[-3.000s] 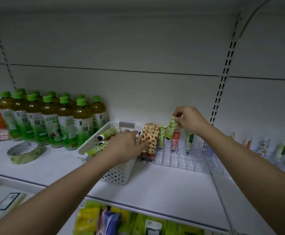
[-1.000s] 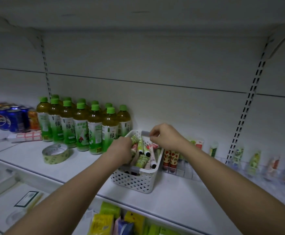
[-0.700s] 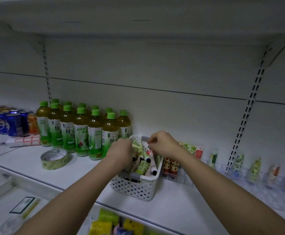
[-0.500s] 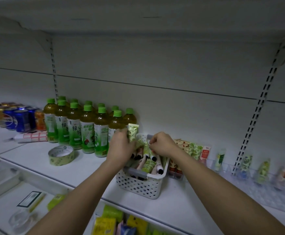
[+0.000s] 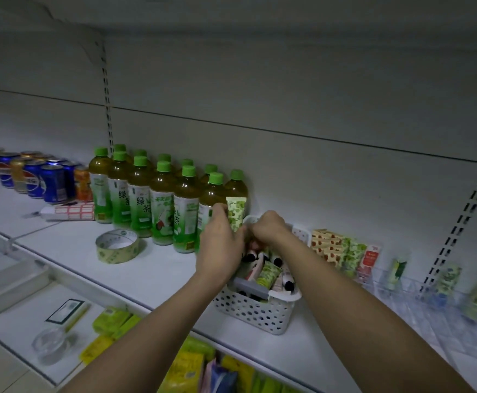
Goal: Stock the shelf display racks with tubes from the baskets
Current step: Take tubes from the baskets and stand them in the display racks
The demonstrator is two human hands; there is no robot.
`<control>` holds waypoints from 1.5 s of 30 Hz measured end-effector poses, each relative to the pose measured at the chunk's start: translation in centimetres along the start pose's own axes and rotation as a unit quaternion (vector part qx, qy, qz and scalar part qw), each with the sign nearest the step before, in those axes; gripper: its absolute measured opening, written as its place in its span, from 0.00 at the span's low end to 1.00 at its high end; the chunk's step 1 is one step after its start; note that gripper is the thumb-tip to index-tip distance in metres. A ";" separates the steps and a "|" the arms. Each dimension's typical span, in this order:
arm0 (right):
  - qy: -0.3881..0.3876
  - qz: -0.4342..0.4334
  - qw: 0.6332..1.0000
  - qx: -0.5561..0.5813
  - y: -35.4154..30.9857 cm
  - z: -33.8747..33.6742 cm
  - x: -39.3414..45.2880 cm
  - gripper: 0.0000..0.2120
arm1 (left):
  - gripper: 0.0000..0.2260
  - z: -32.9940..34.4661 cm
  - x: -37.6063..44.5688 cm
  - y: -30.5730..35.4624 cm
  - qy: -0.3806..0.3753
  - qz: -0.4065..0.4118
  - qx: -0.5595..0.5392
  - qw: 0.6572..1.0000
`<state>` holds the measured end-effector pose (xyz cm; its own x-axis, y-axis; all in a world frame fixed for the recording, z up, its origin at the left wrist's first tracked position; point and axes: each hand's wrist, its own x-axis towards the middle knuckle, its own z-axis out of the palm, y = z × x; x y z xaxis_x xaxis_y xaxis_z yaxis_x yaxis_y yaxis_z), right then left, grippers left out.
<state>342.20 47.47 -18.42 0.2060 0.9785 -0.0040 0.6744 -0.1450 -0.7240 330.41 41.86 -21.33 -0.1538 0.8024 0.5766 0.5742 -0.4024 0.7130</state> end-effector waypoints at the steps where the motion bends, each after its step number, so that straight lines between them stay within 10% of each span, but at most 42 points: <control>1: -0.008 0.012 1.000 0.001 -0.3 0.2 0.1 0.07 | 0.17 0.0 0.1 -0.1 -0.002 0.001 0.004 1.000; 18: -0.118 0.066 0.943 0.304 1.3 -2.0 -0.8 0.09 | 0.18 0.3 0.1 -0.1 0.004 -0.015 0.022 1.000; 27: -0.033 -0.049 0.951 0.303 2.0 -10.1 -5.7 0.15 | 0.33 -1.0 -0.1 1.7 -0.046 0.002 -0.037 0.998; 45: 0.065 -0.097 0.986 0.115 9.3 -21.9 -10.9 0.11 | 0.16 1.9 -0.1 15.0 -0.289 -0.034 -0.234 0.927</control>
<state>361.77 32.22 -10.01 0.1888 0.9552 0.2279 0.5337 0.0950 -0.8403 340.55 36.61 -11.45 0.3586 0.8804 0.3104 0.1456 -0.3812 0.9130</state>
